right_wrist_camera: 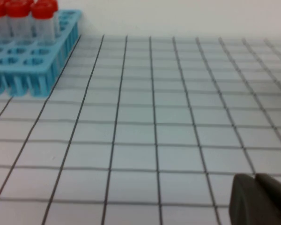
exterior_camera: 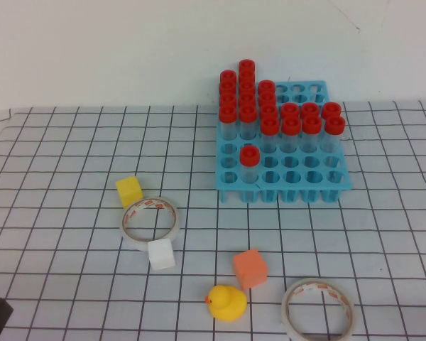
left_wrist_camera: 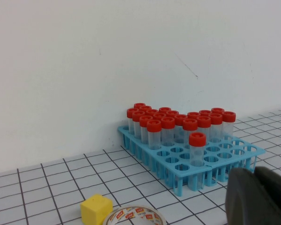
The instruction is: Place the test tubes
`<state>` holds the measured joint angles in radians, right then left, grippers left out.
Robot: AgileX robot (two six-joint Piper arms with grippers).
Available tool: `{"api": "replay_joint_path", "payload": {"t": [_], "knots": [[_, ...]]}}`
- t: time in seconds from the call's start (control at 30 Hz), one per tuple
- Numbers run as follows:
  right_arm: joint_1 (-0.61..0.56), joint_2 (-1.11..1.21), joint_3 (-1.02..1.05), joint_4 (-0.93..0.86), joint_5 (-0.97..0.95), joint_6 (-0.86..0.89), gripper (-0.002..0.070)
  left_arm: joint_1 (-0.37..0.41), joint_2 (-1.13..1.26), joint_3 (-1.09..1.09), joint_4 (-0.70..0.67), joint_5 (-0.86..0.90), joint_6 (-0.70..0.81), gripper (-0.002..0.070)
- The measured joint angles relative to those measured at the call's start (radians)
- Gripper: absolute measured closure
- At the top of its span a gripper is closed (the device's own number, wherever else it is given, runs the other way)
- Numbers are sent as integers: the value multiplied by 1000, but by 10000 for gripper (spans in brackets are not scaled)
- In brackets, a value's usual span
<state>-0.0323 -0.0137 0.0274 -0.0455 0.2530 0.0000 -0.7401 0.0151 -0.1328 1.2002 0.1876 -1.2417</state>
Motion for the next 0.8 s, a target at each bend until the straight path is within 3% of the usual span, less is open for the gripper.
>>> {"api": "replay_joint_path", "payload": {"t": [0.8], "knots": [[10, 0, -3, -29, 69, 39, 678, 0, 0, 0, 0, 2, 0, 676]]}}
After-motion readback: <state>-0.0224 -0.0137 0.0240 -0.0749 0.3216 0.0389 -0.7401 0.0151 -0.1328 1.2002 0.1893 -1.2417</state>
